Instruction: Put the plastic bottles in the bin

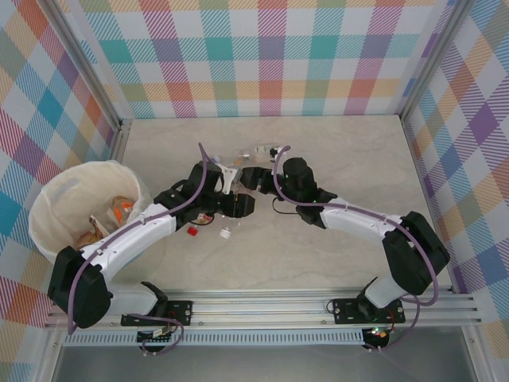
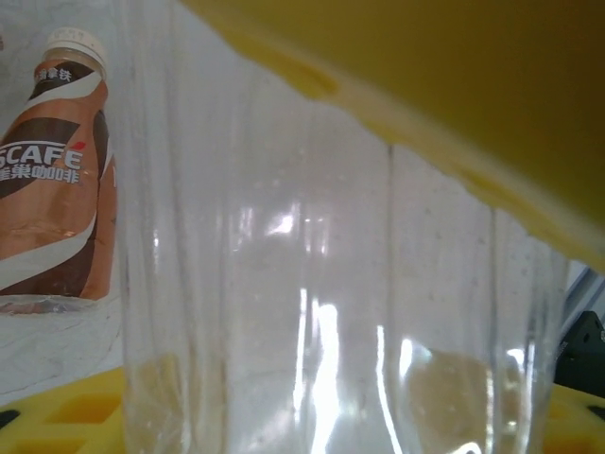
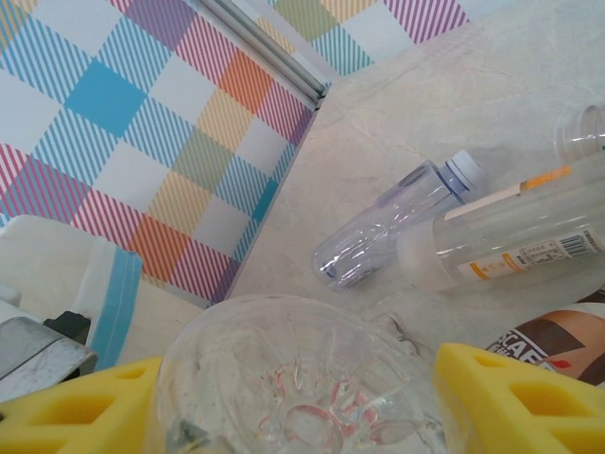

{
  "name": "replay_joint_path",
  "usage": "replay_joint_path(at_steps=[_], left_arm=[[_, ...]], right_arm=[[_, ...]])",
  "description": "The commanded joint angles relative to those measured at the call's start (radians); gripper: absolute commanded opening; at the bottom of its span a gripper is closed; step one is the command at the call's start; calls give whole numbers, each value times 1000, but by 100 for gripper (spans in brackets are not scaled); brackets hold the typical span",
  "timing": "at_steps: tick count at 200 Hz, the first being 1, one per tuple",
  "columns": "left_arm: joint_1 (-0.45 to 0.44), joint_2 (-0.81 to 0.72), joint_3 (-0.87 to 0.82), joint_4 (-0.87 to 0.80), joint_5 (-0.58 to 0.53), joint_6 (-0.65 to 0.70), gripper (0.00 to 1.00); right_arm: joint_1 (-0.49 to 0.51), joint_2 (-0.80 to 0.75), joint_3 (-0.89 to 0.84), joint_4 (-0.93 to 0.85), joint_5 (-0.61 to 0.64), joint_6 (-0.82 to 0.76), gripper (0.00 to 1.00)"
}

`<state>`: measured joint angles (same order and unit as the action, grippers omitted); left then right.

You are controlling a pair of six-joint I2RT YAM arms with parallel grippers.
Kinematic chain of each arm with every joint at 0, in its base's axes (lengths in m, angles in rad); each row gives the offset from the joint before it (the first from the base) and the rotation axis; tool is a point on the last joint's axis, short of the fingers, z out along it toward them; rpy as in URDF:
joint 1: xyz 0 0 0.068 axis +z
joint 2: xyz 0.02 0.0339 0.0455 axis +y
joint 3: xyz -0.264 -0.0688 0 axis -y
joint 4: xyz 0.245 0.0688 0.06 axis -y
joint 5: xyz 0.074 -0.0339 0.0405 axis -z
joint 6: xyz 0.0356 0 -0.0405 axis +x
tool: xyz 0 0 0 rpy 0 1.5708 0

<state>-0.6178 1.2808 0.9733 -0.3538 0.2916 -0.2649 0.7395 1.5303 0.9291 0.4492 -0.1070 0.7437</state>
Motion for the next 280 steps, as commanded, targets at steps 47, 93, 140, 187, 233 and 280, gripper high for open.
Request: replay_joint_path(at_steps=[47,93,140,187,233,280], left_arm=[[-5,-108,130,-161,-149,60,54],[7,-171,211,-227,-325,109,54],[21,-194,296,-290,-375,134,51],[21,-217,390,-298,-484,173,49],[21,-279,404,-225,-678,213,49],[52,-315,419,-211,-1047,331,50]], right_arm=[[-16,-113,56,-90,30,-117,94],[-61,-212,-10,-150,243,-125,100],[-98,-281,-45,-271,407,-98,100],[-106,-254,-42,-341,454,-68,100],[-106,-186,6,-369,433,-68,100],[-106,-111,69,-421,393,-71,100]])
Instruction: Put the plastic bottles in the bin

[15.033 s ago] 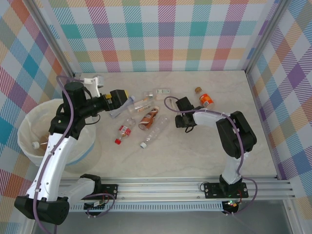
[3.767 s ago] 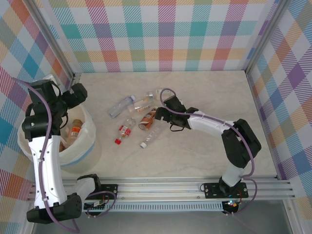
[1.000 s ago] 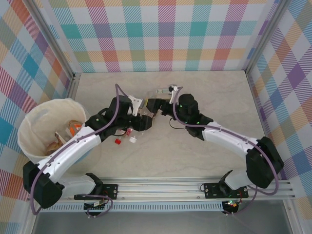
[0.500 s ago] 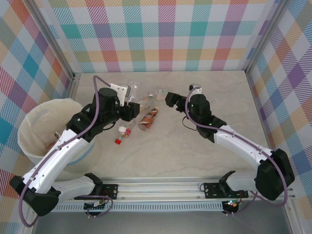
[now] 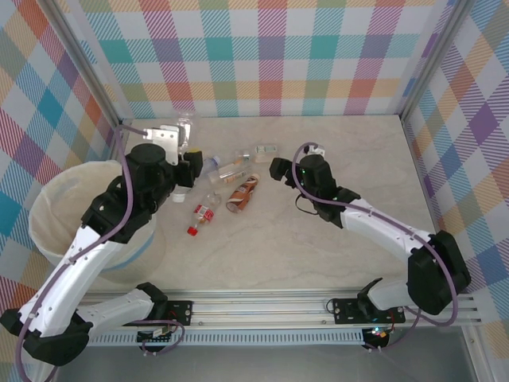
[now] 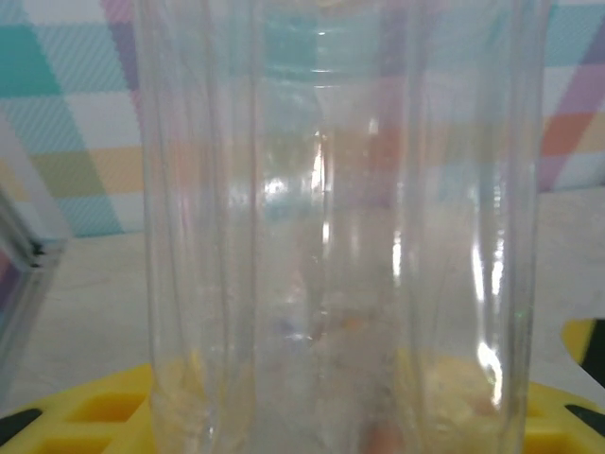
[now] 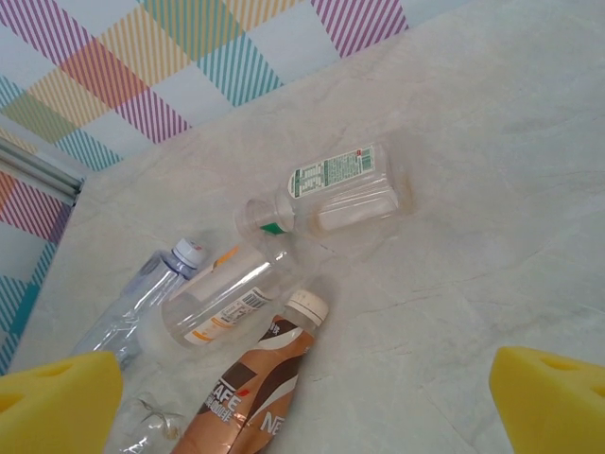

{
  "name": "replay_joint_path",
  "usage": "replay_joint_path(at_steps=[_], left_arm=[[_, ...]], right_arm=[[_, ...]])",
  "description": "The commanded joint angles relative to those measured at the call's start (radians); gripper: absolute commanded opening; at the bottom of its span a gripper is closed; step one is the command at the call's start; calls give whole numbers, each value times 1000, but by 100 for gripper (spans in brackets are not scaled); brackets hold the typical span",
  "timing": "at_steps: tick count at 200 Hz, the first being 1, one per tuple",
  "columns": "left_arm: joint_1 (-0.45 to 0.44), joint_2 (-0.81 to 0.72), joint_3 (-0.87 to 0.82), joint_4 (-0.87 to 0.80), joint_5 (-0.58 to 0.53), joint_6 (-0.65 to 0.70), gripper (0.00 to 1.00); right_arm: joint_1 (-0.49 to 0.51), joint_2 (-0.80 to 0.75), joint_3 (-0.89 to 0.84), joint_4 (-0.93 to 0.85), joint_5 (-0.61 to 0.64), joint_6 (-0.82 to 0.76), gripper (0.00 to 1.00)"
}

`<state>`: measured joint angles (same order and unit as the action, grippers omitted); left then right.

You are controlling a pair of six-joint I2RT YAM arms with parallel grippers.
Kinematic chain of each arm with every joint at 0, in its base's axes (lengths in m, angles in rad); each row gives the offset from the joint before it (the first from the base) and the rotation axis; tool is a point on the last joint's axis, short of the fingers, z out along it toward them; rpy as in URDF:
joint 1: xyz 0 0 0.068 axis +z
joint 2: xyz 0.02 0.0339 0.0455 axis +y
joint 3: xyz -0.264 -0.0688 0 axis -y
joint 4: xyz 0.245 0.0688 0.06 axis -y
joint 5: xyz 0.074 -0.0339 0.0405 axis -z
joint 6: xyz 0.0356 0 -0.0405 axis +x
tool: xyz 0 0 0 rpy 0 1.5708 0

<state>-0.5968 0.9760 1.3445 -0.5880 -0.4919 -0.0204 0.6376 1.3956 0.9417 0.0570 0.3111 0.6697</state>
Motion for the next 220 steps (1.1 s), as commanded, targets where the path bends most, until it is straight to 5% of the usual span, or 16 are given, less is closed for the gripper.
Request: replay_joint_path(at_steps=[1,31,86,132,189,220], left_arm=[[33,-9,51,19,-268,87,50],[161,10,123,-124,-452,103,51],[467,-27,90,-304,-539,35,57],[703,85,101,-530,-592,-98,66],[729,52,118,-530,-458,-137,95],[728,27,139,-526,-319,-151,100]], right_arm=[[-4,25,58,-30,-26,4,100],[-4,66,88,-54,-54,3,100],[-4,122,141,-62,-98,5,100],[-6,174,198,-119,-128,-2,100],[-5,192,252,-145,-128,-29,100],[-5,195,240,-150,-132,-3,100]])
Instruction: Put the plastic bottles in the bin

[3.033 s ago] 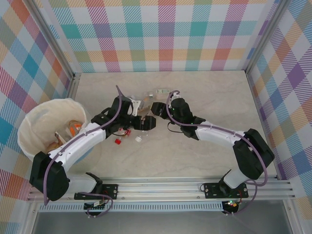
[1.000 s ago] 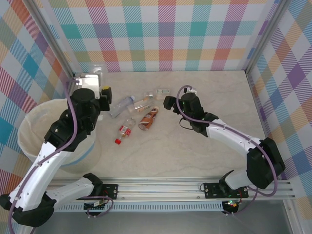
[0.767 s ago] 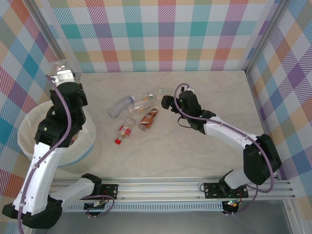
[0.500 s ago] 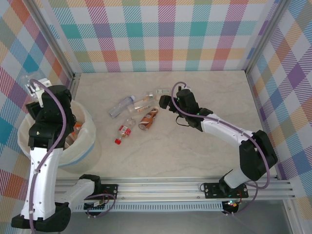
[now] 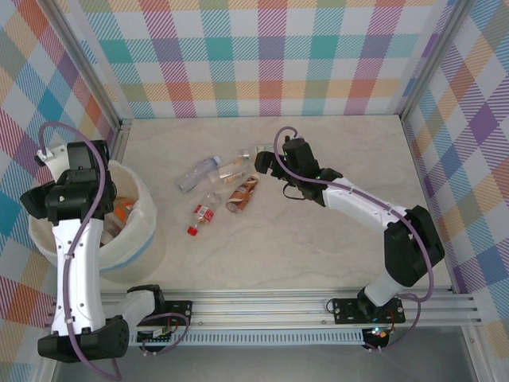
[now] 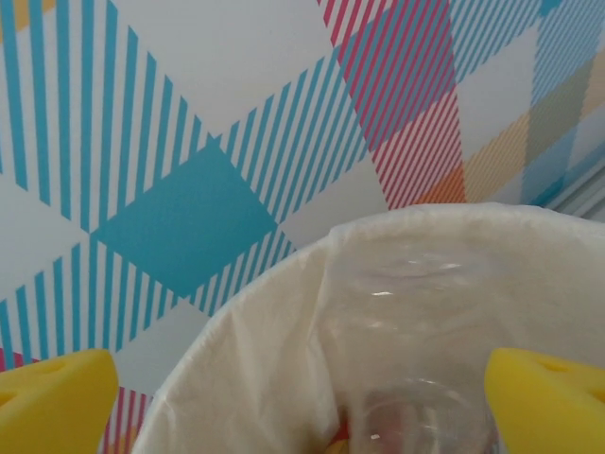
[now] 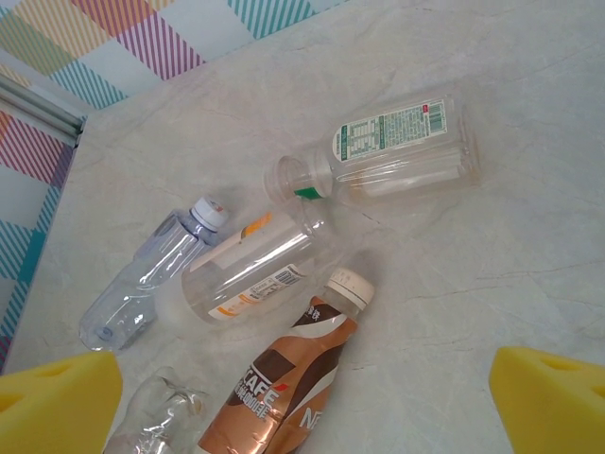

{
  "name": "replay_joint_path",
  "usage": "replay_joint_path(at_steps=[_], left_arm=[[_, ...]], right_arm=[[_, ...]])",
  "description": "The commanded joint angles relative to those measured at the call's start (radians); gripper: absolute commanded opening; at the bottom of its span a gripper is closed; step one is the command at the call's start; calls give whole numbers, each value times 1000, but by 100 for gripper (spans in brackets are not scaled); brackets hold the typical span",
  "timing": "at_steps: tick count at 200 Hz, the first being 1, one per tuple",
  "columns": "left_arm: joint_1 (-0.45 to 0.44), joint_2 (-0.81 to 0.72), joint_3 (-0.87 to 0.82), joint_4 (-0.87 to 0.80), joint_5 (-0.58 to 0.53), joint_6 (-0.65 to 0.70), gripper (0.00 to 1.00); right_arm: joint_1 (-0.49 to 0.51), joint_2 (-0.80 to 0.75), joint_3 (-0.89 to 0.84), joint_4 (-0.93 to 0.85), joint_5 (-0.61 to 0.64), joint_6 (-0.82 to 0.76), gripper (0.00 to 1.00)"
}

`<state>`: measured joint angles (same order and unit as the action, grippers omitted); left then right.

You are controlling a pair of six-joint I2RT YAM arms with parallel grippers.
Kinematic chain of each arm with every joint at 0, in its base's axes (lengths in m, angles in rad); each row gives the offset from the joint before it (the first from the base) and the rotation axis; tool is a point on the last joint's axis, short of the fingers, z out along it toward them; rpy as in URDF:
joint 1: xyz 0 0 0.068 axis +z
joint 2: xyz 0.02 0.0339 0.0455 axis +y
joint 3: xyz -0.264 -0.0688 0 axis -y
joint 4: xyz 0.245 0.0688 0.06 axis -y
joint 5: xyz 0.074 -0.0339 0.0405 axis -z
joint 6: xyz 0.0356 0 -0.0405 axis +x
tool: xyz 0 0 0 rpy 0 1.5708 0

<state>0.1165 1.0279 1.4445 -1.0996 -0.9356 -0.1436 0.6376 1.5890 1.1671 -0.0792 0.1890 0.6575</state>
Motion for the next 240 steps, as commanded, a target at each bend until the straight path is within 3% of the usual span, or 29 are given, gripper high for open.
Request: replay_joint_path(at_steps=[1,40,57,98,137,198,221,240], left_arm=[[14,-26,40,-13,133,-30,100],[10,-51,42,70,573,-114,100],[-43,-34,35,131,741,-153,100],[-350,33,64,245,658,-120,100],[-535,113,56,357,740,-49,100],[-580,301,-48,483,942,-82,100],[-580,357,-116,546,944,-91,100],[-580,418,-147,545,875,-92,100]], right_arm=[[-6,2,14,-14,-10,9,100],[-6,-13,-5,-26,6,29,100],[-6,-31,-25,-24,19,41,100],[-6,-87,-84,-34,63,57,100],[-6,-143,-147,-44,110,62,100],[-6,-184,-198,-77,150,67,100],[-6,-194,-227,-23,118,17,100],[-5,-203,-255,41,67,-38,100]])
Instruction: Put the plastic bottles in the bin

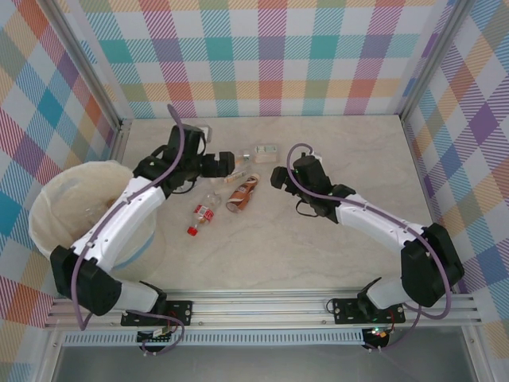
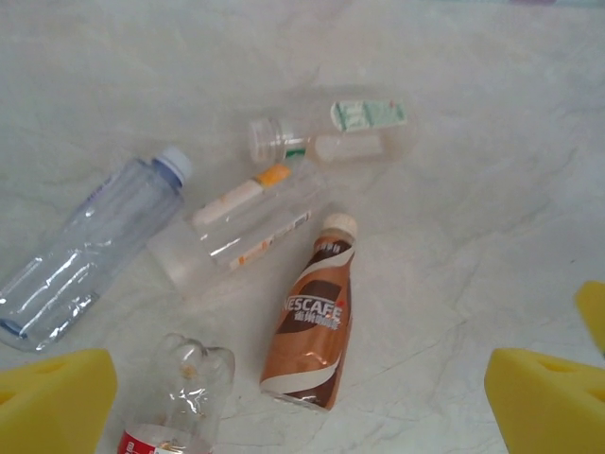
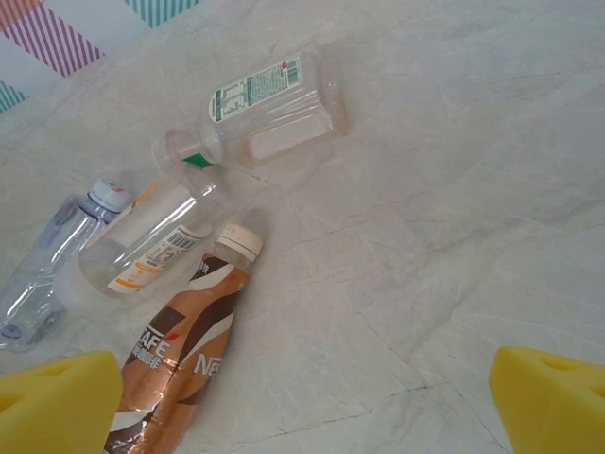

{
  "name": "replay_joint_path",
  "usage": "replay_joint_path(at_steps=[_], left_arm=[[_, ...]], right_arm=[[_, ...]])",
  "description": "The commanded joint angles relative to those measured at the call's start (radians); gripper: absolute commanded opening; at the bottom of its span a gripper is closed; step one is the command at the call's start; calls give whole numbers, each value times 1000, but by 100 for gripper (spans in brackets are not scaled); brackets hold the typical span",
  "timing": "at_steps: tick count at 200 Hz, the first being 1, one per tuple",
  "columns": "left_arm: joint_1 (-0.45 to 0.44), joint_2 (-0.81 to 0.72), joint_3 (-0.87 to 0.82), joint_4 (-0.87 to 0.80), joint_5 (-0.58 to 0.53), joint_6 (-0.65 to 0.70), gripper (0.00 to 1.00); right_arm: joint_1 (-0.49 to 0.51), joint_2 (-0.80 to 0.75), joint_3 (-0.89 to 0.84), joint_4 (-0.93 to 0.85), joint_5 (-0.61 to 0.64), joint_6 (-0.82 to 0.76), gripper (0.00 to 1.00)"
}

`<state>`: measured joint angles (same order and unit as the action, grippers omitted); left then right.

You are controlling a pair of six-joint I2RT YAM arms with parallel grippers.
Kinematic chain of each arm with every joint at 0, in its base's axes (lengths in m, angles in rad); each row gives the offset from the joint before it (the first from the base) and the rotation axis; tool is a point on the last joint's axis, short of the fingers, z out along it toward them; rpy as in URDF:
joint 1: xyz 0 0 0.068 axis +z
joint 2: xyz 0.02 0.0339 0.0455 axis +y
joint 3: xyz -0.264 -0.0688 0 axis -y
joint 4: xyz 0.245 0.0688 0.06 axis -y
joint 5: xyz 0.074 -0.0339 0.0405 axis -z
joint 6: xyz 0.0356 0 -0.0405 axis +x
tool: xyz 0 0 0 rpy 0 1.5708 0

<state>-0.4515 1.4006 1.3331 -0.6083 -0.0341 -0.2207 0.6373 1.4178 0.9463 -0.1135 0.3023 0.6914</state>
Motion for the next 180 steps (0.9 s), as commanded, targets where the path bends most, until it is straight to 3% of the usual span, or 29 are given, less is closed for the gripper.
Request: replay_joint_path(at_steps=[1,47,122,180], left_arm=[[-12,49,-37,52,-32,-16,100],[-9,155,-122,68,-125,-24,100],[43,224,-240,137,-8,-19,100],[57,253,-331,137,-73,-45,85]], right_arm=[[-5,-32,-35,77,-48,-74,100],[-5,-49,-41,69,-32,-99,100],[-5,-52,-38,34,-9,-90,100],[-4,-71,-56,32,8,-83,100]])
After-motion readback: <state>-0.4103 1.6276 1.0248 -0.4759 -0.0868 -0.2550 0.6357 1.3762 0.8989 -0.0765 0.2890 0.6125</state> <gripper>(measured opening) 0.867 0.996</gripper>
